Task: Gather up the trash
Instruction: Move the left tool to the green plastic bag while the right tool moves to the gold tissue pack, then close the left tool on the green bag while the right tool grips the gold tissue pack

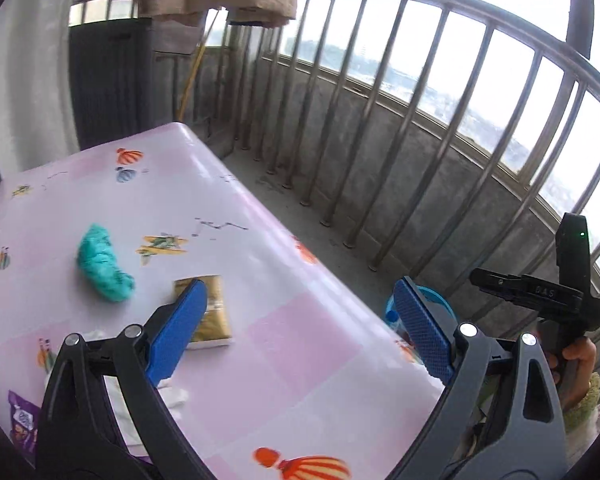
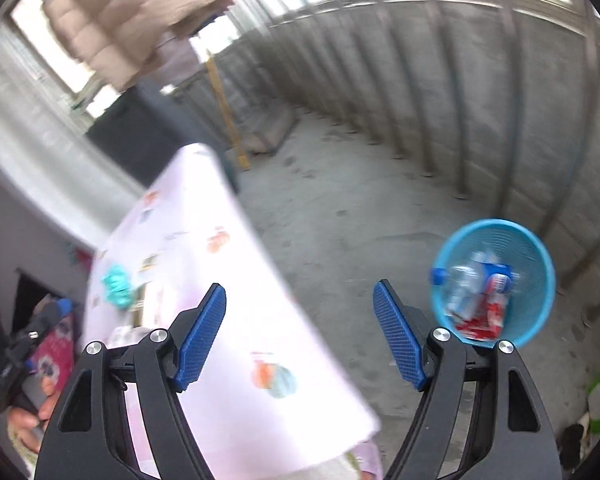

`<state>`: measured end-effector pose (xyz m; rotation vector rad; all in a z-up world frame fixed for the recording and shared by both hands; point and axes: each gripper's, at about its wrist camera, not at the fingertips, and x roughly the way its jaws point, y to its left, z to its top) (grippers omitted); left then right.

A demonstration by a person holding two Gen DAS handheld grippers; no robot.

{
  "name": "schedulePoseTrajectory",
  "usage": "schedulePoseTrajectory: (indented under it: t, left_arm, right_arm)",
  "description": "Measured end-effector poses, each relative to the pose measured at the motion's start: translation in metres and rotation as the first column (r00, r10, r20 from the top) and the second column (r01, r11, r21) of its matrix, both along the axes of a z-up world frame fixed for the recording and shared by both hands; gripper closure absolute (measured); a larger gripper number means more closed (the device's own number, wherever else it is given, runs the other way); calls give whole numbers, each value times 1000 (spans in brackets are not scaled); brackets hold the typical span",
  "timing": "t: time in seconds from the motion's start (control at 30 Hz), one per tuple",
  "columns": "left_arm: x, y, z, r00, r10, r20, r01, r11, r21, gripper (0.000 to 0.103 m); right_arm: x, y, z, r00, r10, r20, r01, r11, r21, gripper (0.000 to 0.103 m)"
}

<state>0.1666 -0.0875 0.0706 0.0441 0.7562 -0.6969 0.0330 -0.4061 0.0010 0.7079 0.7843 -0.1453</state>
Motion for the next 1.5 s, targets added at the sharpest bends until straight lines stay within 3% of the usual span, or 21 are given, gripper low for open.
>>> schedulePoseTrajectory:
  t: [0.2,0.37,0.57,0.77,0.9,1.1,1.2,1.5]
  left_arm:
    - [40,100,-2,983,182,-27,-183,983,-27,13]
    - [86,148,-24,953,251,-168,-264,963,-55,13]
    - [137,147,-57,917,296,-269,-312,950,-18,14]
    - [182,131,-92,881,350,-319,-347,935,69,30]
    - [195,124,-111,865,361,-349,-354,931,85,39]
    - [200,114,-121,871,340,-356,-338,939,68,57]
    - [198,106,-118,882,332,-334,-325,942,79,59]
    - [168,71,-112,939,209,-273,-175,974,145,60]
  right_arm:
    - [66,79,4,982,188,4,-187,978,90,29]
    - [117,133,-5,960,276,-44,-271,957,106,29]
    - [165,177,-23,934,338,-117,-329,940,95,34]
    - [191,204,-28,908,377,-181,-384,923,-3,34]
    - [203,213,-37,893,401,-205,-411,911,-10,34]
    - [210,216,-47,880,417,-228,-437,899,-42,36]
    - [212,213,-50,876,424,-229,-443,896,-39,49]
    - [209,208,-50,863,447,-235,-471,880,-56,52]
